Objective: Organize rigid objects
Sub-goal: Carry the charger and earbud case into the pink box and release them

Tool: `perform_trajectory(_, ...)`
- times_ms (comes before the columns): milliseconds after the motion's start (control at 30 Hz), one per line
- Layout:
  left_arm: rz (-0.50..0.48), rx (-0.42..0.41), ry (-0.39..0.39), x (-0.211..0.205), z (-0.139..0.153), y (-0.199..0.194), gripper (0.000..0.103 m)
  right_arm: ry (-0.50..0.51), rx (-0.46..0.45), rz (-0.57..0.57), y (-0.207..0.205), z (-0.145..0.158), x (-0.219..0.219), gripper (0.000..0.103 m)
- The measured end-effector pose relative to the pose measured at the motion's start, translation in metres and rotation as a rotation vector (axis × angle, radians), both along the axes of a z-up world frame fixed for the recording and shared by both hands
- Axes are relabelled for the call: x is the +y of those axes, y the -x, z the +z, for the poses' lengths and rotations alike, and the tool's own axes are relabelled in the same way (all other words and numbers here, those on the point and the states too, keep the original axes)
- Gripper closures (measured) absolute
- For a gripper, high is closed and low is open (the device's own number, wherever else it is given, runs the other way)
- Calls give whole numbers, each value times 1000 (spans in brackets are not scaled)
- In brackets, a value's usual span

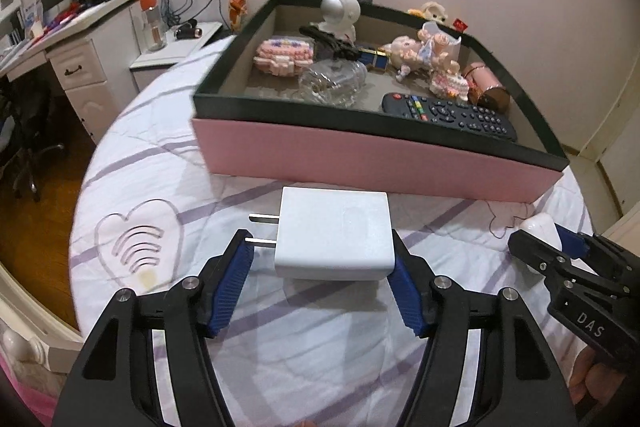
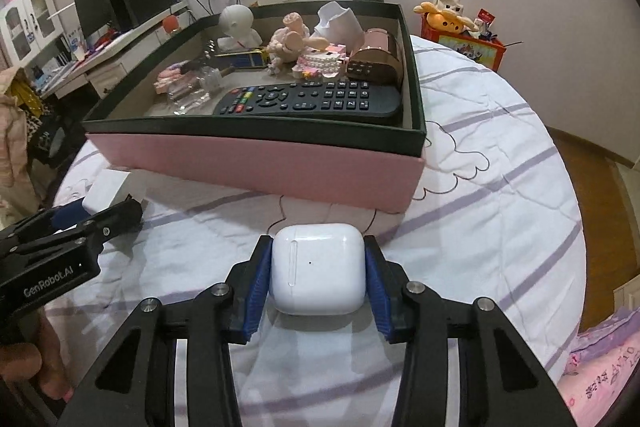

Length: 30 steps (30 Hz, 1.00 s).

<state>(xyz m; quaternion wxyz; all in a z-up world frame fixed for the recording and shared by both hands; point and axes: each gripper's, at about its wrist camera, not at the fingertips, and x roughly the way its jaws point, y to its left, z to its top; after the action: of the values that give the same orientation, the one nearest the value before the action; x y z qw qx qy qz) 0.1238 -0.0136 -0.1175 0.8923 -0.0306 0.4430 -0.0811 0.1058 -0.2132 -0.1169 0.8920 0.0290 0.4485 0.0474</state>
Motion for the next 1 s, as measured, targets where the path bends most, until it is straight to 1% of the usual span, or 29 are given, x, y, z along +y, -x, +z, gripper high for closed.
perform_trajectory(100, -1, -22, 1, 4, 13, 7, 37, -21, -16, 13, 5, 12, 2, 59)
perform_trajectory(300, -1, -82, 1, 9, 47, 7, 37, -66, -95, 62, 9, 53, 10, 59)
perform_trajectory(433, -8, -122, -11, 5, 69, -3, 37, -56, -154, 89, -7, 80, 16, 59)
perform_trajectory(533, -16, -138, -16, 2, 81, -16, 37, -43, -171, 96, -27, 91, 17, 59)
perform_trajectory(667, -30, -141, -16, -5, 88, -39, 37, -36, -164, 95, -51, 92, 17, 59)
perform_trajectory(767, -36, -139, -22, -10, 87, -54, 37, -22, -143, 93, -68, 85, 18, 58)
perform_trajectory(1000, -53, -96, -39, -23, 67, -88, 37, -2, -87, 78, -90, 58, 14, 58)
